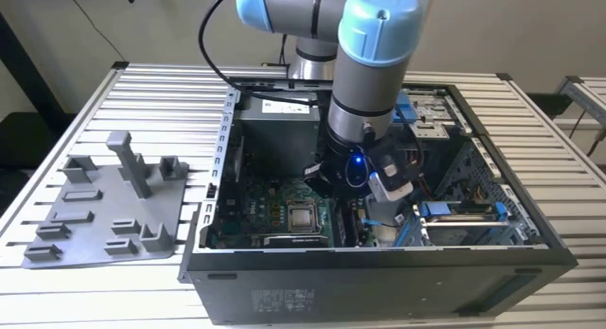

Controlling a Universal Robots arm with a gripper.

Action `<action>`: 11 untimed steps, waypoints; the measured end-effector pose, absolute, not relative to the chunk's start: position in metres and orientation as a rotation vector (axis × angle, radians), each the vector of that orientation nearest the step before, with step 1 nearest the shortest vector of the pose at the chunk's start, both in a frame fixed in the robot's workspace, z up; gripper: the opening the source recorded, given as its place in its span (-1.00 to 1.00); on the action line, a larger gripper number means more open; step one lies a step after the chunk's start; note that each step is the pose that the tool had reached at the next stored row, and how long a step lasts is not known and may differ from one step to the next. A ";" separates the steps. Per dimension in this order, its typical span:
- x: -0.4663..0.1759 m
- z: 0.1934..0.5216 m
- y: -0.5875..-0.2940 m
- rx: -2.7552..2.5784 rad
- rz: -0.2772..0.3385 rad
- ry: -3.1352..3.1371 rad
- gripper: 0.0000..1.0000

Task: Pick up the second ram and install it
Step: 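Insert the second ram into the second slot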

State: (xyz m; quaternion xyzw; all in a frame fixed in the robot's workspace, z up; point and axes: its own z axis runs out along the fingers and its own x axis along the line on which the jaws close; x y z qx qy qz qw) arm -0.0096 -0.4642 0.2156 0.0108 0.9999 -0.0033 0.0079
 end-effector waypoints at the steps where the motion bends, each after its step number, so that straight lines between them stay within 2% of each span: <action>1: -0.010 0.216 -0.464 0.034 -0.010 3.126 -0.72; 11: -0.008 0.215 -0.464 0.027 -0.010 3.126 -0.72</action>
